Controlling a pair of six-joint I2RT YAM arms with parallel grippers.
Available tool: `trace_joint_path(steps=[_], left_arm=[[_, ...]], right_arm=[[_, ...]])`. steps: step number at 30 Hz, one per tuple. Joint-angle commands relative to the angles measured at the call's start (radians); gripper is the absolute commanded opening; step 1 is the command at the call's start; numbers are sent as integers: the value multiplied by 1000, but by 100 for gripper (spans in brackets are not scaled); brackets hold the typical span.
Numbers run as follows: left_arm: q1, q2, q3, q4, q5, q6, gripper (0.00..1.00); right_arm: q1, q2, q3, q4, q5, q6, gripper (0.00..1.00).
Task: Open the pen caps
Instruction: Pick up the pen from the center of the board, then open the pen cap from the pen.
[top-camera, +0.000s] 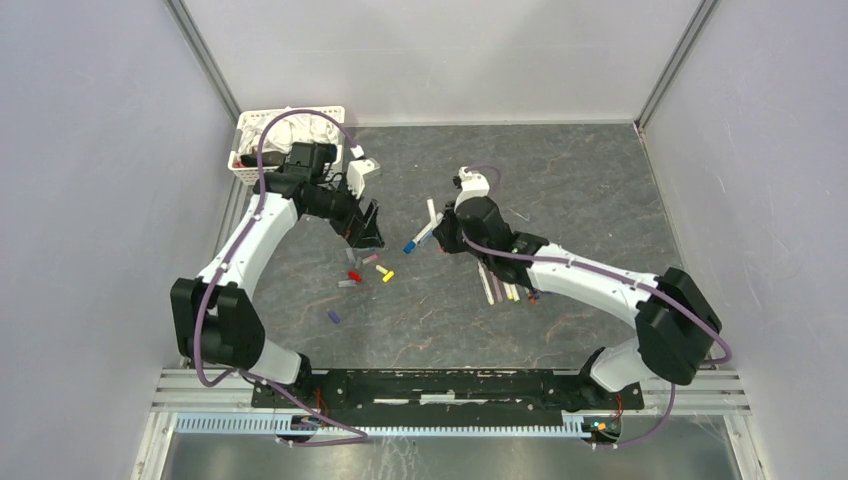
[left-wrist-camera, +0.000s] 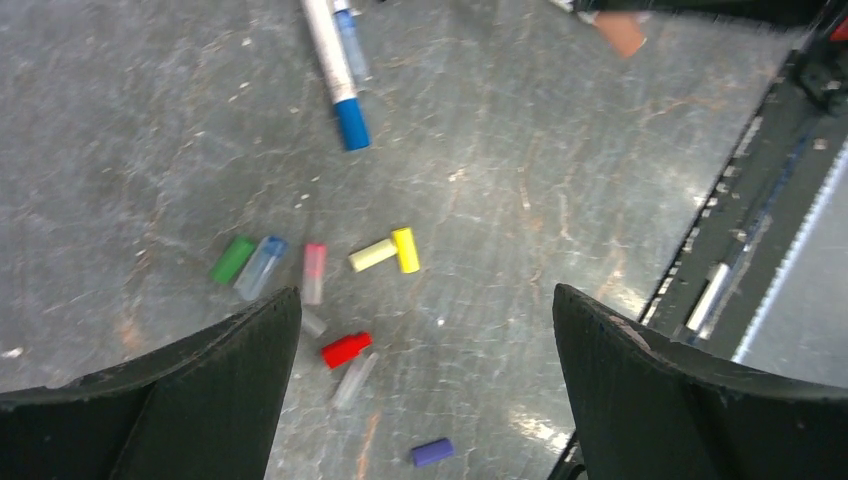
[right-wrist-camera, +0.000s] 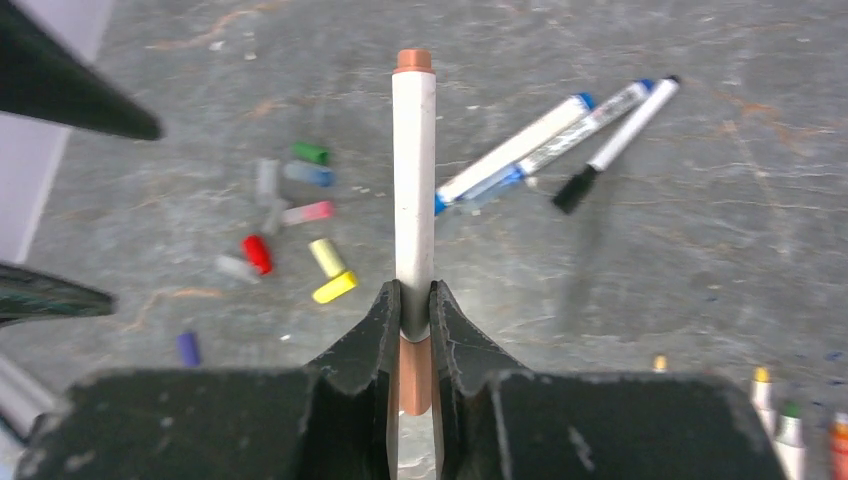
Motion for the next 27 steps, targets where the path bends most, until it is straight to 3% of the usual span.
trace_joint_path(steps=[1,9,17,22,25,27], left_arm=[[-30,-58,2,-9,154,-66,100],[-48,-59,-24,-12,303,-142,100],[-48,-62,-39,1,433,-201,100],[-48,-67,-33,30,432,-228,82],[-48,-64,-33,41,434,-237,57],[-48,-60,-34,49,424,-242,46]], right_arm=[[81,-84,-83,298,23,82,0],[191,-63,-57,496,162,144,0],[248,-26,-54,588,240,176,0],[270,-15,-58,619,254,188,0],[275,-13,-62,631,254,192,0],[278,-12,-63,635,252,196,0]])
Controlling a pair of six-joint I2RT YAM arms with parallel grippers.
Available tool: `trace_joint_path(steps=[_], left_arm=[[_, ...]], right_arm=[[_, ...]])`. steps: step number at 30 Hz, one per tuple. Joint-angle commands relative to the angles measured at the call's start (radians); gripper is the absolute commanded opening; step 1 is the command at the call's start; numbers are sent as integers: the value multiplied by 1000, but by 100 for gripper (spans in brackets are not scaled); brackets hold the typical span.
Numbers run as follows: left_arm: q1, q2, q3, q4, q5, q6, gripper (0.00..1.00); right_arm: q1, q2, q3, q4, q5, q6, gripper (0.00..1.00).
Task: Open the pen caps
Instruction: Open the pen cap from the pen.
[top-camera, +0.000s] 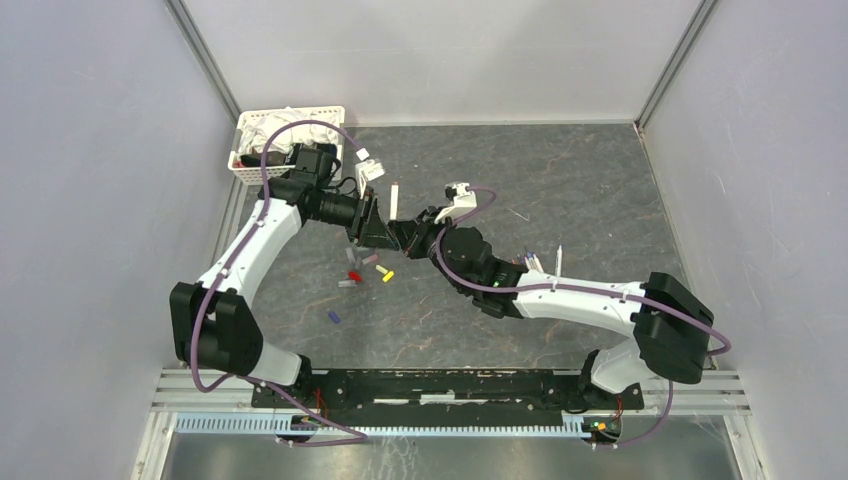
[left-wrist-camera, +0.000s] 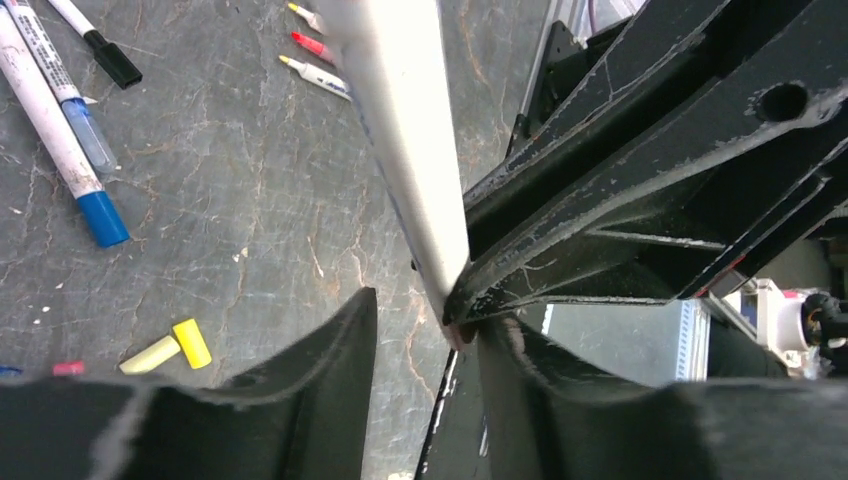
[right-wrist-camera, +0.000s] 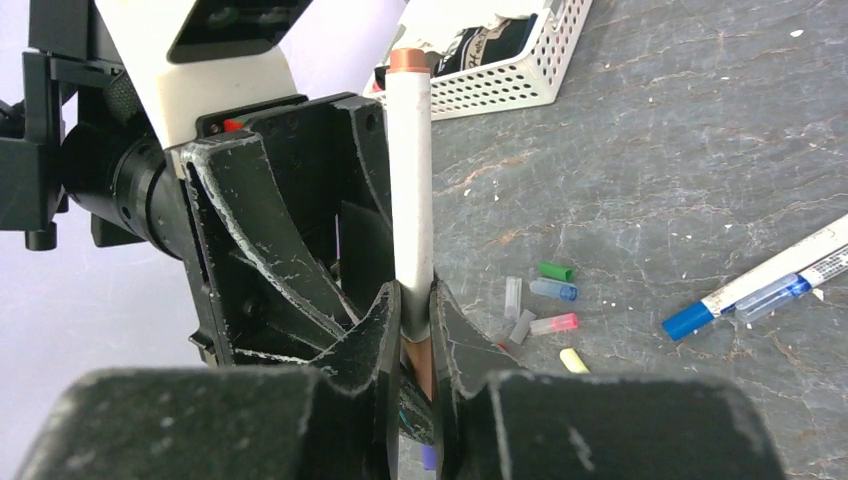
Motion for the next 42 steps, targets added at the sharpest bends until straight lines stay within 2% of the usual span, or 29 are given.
trace_joint_path(steps=[1,4,6,7,9,12,15,19,23,27,35,42], left_arm=[[1,-24,8,44,30,-49,41],[2,-23,15,46,19,-47,25],[2,-23,21,35,1,-34,5],[2,-22,24,24,-14,-21,3],[3,-20,37,-24,-48,41,2],[2,-33,51,-120,-150,200,2],[0,-66,37,-198,-303,377,2],[-9,-131,-7,-278,-476,609,2],[-44,-206,-50,-318,-598,785,2],[-95,-249,-61,-340,-671,876,2],[-213,-258,-59,-377,-730,928,2],[-251,-265,-54,-380,-751,959,2]], right_arm=[[10,7,14,76,25,23,0],[10,7,3,75,21,33,0],[10,3,-5,67,15,40,1],[9,1,-4,58,4,43,7],[-6,-6,9,11,-44,49,21],[-93,-34,29,-73,-217,75,44],[-215,-74,39,-158,-422,66,52],[-317,-91,109,-341,-640,-44,65],[-363,-66,161,-454,-809,-112,71],[-386,4,202,-529,-950,-138,72],[-382,138,279,-534,-1152,-132,74],[-358,221,300,-498,-1295,-94,74]])
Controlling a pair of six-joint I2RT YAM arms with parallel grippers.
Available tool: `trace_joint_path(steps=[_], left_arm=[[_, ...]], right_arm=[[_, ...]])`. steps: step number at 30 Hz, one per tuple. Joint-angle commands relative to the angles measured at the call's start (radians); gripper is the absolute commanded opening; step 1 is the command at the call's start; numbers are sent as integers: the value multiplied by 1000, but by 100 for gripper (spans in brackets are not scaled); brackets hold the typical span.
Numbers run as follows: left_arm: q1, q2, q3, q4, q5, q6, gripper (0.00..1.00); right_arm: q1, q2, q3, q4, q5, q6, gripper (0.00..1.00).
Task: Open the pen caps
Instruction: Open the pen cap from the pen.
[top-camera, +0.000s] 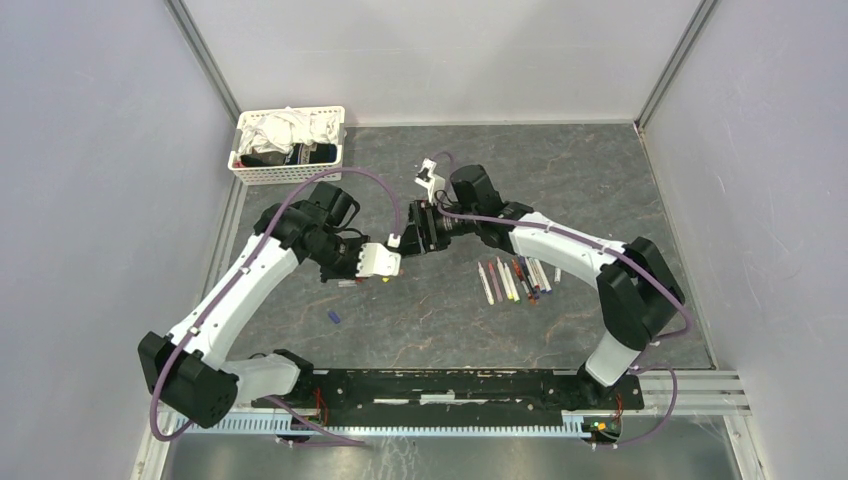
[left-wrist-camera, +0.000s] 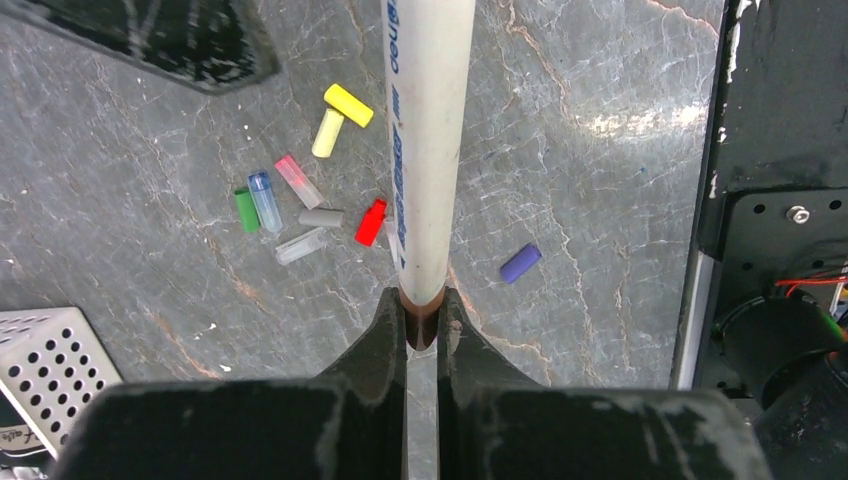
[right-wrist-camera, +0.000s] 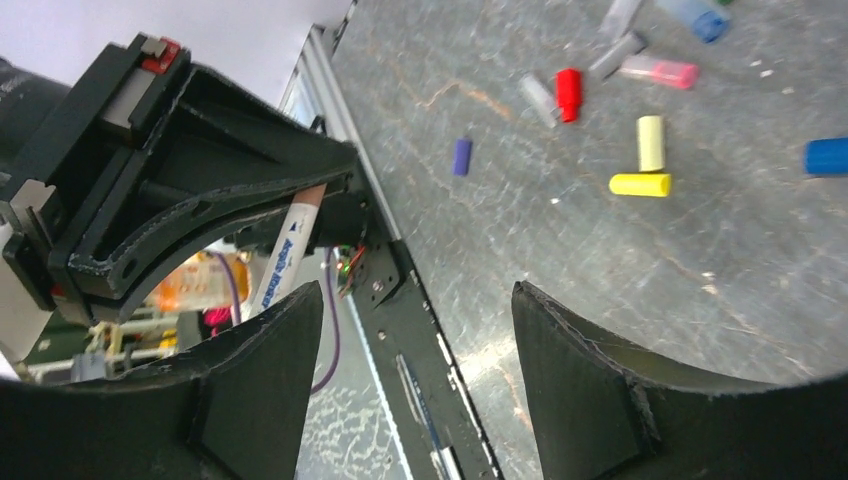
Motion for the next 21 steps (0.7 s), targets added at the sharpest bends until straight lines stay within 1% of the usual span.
trace_joint_path(steps=[1,5,9,13,21], left_arm=[[-19,-26,2,-18,-18,81,2],[-38,-38,-2,-31,-22,101,2],[-63,-44,-16,-32,-57,116,2],[-87,-46,-23,-15,-94,114,2],[-103,-42,-16,8,-137,114,2]], right_arm=[[16,26,43,75,-144,27,75],[23,40,30,129,-187,54,75],[32,49,11,202,-229,107,74],[60,71,18,204,-242,117,74],[111,108,24,204,-273,129,69]])
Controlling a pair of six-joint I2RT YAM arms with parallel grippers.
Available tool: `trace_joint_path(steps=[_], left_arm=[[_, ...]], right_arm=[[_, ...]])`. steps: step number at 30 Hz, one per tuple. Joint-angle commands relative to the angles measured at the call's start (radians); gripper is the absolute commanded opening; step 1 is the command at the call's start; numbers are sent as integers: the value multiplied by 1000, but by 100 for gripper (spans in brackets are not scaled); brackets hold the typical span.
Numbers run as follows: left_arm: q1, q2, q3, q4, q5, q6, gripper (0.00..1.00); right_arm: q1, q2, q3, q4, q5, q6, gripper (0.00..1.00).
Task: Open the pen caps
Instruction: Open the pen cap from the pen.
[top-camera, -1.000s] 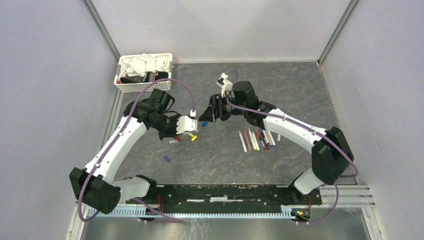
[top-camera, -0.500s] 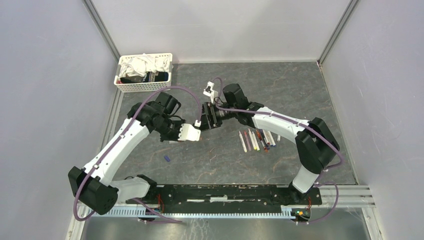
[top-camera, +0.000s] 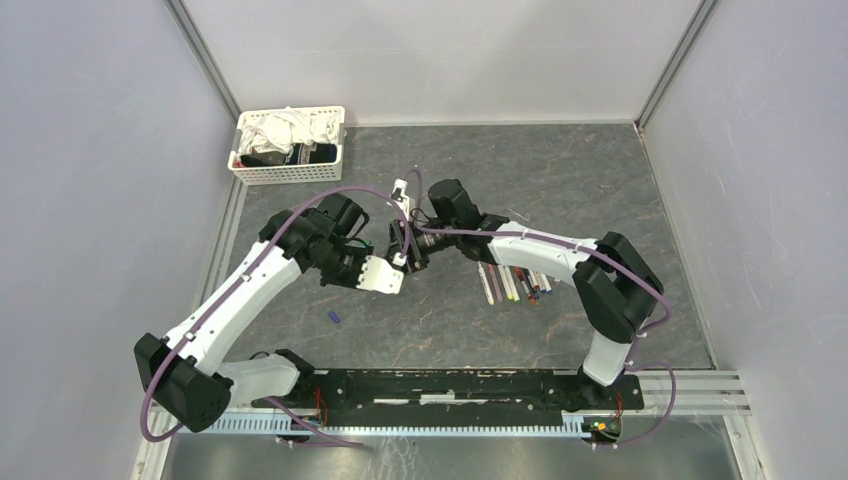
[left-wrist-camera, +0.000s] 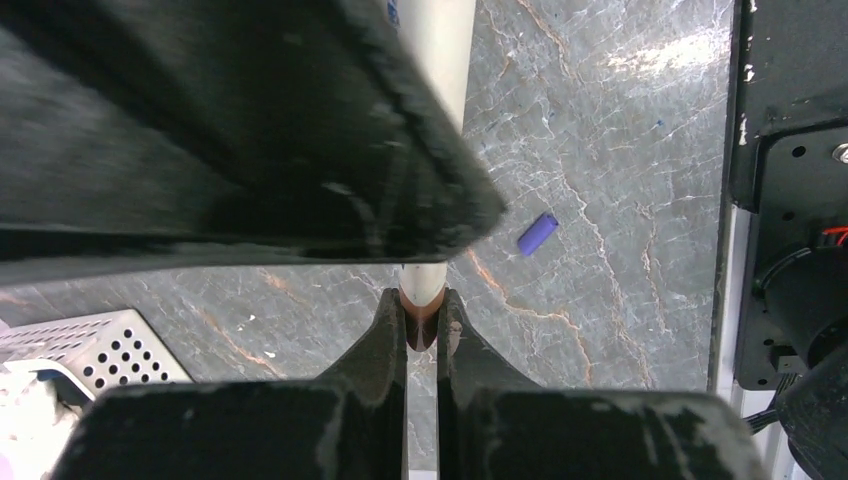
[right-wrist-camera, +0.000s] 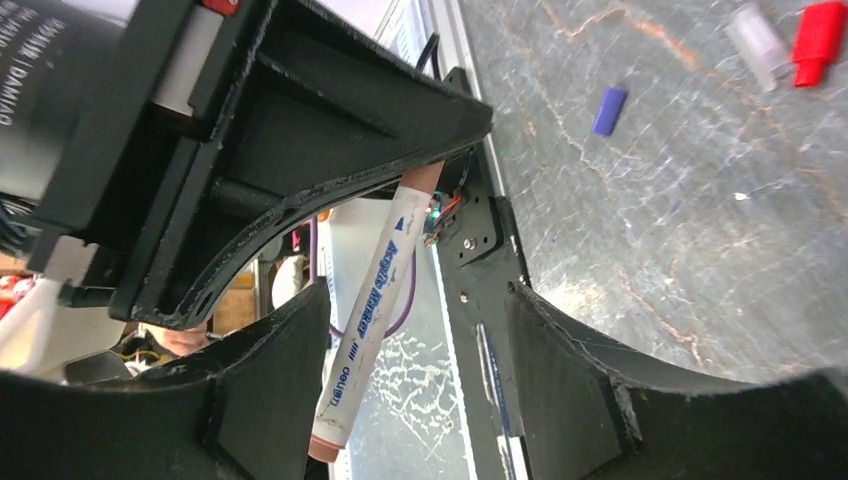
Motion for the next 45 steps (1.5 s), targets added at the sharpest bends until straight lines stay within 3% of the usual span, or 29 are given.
trace_joint_path(steps=[1,7,11,12,13,15,16,20,22,26,28,37,45], left_arm=[[-8,-18,2,27,-44,48,2],[-22,-24,-15,62,-87,62,2],[-30,-18,-9,55,-81,53,4],[-30,-18,-6,46,-73,51,8],[-30,-17,-1,37,-62,47,19],[-30,-13,10,10,-31,33,41],[-31,-9,17,-6,-9,31,46],[-31,10,29,-21,17,12,51],[-30,21,34,-23,20,5,48],[-31,34,37,-26,11,11,14],[-30,37,29,-23,-18,15,3],[-6,27,-78,15,-217,126,2],[160,127,-9,32,-265,260,2]], right_arm=[[26,17,22,42,-50,17,68],[54,53,60,41,-65,26,50],[56,58,62,46,-49,28,13],[55,58,60,45,-50,23,5],[54,57,57,45,-54,15,0],[52,48,46,44,-57,-1,0],[50,43,41,48,-63,-6,0],[44,26,16,51,-77,-30,0],[43,20,7,47,-79,-39,0],[36,12,-5,22,-74,-62,0],[29,0,-21,18,-71,-72,0],[-25,-108,-136,-170,16,-234,0],[-60,-231,-301,-330,117,-378,0]])
